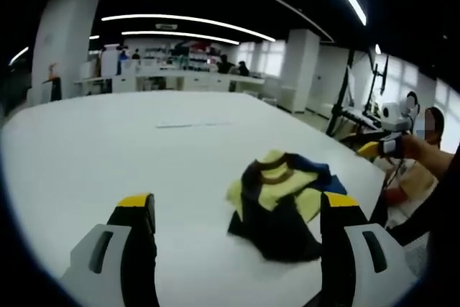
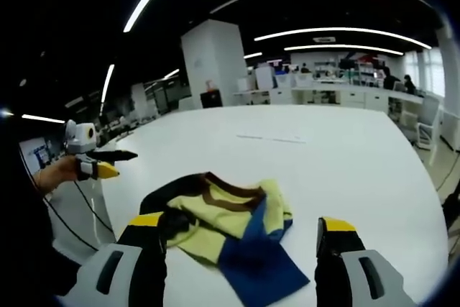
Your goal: Fold the garment on the visible template until the final outline fits inside the template.
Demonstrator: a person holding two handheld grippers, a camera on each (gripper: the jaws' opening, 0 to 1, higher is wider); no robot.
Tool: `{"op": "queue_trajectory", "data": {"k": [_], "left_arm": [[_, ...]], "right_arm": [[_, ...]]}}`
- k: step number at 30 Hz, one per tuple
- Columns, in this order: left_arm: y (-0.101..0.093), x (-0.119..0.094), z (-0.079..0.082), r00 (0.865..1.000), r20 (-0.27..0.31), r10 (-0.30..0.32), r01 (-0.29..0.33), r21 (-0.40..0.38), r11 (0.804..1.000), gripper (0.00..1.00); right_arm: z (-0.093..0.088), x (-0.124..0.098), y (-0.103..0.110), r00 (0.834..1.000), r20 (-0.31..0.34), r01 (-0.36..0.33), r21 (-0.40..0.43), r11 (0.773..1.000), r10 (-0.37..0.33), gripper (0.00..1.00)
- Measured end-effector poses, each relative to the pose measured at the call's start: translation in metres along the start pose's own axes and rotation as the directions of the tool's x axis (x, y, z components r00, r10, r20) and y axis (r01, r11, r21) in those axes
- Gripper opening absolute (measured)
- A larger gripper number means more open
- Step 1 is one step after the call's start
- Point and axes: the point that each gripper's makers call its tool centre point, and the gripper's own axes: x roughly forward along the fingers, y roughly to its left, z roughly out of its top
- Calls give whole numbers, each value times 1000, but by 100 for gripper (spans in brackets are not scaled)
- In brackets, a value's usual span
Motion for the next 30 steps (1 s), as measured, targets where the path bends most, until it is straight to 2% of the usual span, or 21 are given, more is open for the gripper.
{"op": "queue_trajectory", "data": {"k": [6,14,22,30], "left_arm": [[-6,11,1,999,14,-32,33,-31,999,75],[-14,31,-11,998,-24,-64,63,-34,997,61],[-20,48,-22,995,-59,-82,80,-39,996,50],[-24,62,-34,989,-101,-112,109,-31,994,42]], "right_arm": [[-2,7,-6,1000,4,7,19,1000,-7,61],[-14,28,-7,999,-41,1,10,1000,-1,35],[-29,51,-7,996,-91,-6,17,1000,8,25],[-36,71,-12,992,-124,-11,45,999,16,20]]}}
